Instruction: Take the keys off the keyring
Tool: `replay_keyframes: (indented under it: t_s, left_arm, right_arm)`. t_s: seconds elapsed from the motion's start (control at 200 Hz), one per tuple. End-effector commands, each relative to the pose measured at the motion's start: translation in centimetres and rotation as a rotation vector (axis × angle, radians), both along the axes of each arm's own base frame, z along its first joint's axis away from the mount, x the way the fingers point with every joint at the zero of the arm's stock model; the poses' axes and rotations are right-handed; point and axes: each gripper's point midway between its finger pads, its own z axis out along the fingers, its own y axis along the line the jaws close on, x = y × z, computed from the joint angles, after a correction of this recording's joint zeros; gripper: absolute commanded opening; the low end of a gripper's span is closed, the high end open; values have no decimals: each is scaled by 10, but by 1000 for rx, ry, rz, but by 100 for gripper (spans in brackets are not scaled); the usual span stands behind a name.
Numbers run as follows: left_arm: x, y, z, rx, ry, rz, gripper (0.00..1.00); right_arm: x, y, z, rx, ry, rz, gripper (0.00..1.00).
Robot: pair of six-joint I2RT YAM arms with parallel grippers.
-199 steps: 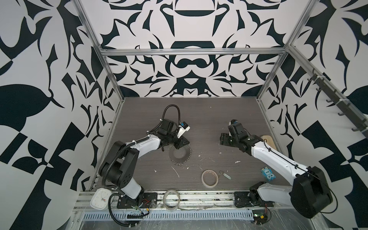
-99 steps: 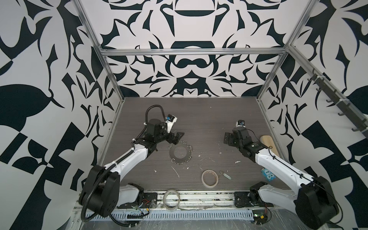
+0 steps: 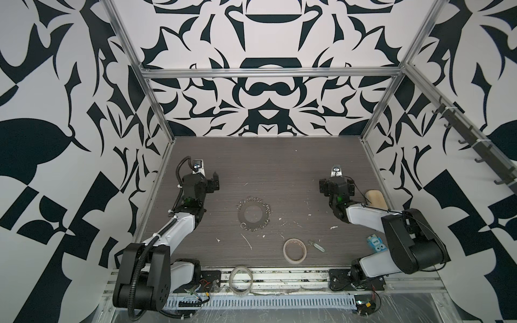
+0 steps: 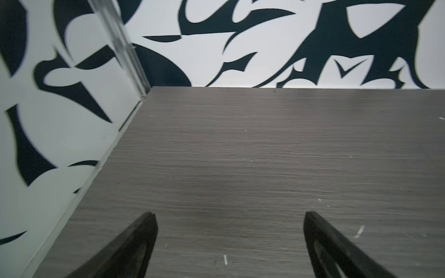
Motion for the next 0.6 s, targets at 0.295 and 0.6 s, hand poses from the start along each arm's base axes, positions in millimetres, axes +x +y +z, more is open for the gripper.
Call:
replay_keyframes:
  t_s: [0.295, 0.6]
  left_arm:
    - [-5, 32, -45, -10, -99, 87, 100]
    - [10, 57, -67, -38, -36, 207, 100]
  right_arm:
    - [-8, -2, -3, 32, -177, 59, 100]
    - [-3, -11, -6, 49, -144, 24, 100]
